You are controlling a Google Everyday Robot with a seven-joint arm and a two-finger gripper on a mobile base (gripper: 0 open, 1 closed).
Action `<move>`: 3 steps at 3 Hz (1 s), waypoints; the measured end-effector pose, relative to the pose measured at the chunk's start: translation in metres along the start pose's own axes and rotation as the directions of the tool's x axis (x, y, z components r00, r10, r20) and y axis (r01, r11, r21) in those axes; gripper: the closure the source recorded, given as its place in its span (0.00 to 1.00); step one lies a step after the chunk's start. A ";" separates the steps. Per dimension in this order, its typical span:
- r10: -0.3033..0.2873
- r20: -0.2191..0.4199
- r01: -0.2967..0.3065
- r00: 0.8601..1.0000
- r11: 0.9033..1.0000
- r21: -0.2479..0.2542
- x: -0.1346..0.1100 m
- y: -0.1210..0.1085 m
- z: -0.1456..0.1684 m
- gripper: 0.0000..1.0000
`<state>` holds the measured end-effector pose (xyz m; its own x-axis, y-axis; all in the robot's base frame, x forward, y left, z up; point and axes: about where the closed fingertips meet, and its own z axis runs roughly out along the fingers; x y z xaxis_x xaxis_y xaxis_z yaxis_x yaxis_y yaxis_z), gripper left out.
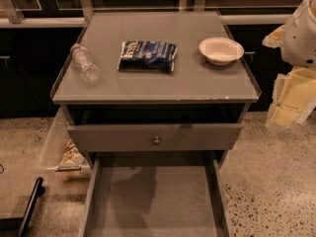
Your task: Place blue chip bag into middle drawer
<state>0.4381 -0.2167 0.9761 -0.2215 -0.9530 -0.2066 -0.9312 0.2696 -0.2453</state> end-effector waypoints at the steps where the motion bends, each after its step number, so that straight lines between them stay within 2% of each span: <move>1: 0.000 0.000 0.000 1.000 1.000 0.000 0.000 0.000 0.000 0.00; 2: 0.024 0.032 -0.024 0.999 1.000 0.001 -0.009 -0.009 0.011 0.00; 3: 0.018 0.097 -0.018 0.995 1.000 0.002 -0.034 -0.037 0.034 0.00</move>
Offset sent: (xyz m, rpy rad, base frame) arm 0.0319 0.0170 -0.0192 0.0853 0.0051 -0.0365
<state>0.4902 -0.1896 0.9602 -0.2089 -0.9300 -0.3023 -0.9263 0.2873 -0.2437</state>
